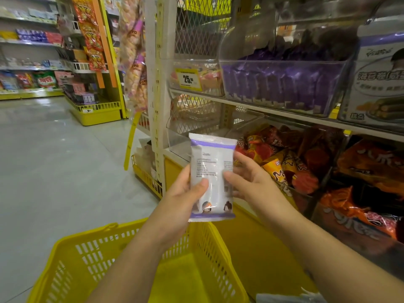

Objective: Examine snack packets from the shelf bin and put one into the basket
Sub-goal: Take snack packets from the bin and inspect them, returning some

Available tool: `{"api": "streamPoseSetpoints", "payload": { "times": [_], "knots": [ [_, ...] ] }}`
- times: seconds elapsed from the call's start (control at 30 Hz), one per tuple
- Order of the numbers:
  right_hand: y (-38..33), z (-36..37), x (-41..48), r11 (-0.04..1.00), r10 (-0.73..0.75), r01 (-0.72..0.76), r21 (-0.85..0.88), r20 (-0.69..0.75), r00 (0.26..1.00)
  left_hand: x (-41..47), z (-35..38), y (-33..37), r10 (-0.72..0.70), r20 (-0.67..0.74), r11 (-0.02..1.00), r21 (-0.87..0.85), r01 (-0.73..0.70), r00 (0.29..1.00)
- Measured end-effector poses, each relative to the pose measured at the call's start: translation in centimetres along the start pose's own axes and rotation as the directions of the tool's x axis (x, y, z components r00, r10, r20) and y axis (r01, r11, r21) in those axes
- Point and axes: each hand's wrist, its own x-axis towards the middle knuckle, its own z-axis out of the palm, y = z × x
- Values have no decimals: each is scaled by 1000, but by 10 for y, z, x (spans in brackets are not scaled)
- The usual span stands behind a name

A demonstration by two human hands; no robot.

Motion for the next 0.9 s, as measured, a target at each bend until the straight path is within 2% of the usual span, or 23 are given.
{"api": "streamPoseSetpoints", "payload": {
  "times": [0.1, 0.23, 0.33, 0.47, 0.63, 0.77, 0.9],
  "knots": [
    [-1, -5, 2, 988, 46, -52, 148, 47, 998, 0, 0, 1, -28, 47, 996, -81, 31, 999],
    [-2, -8, 1, 996, -21, 14, 88, 75, 997, 2, -2, -2, -32, -10, 999, -17, 31, 999],
    [-3, -7, 0, 995, -92, 87, 45, 121, 988, 2, -5, -1, -48, 8, 998, 51, 47, 999],
    [-11, -6, -4, 992, -127, 120, 48, 196, 972, 1, -7, 1, -60, 40, 997, -51, 62, 997],
    [-15, -8, -7, 987, 2, -45, 156, 265, 964, -1, -10, 2, -134, 79, 945, -291, 152, 988],
    [-16, -5, -8, 979, 39, -92, 180, 279, 960, 0, -12, 3, -176, 71, 920, -343, 190, 982],
    [-14, -8, -7, 980, 83, -144, 140, 373, 924, 4, -11, 3, -190, -90, 912, -385, 142, 978]
  ]
}}
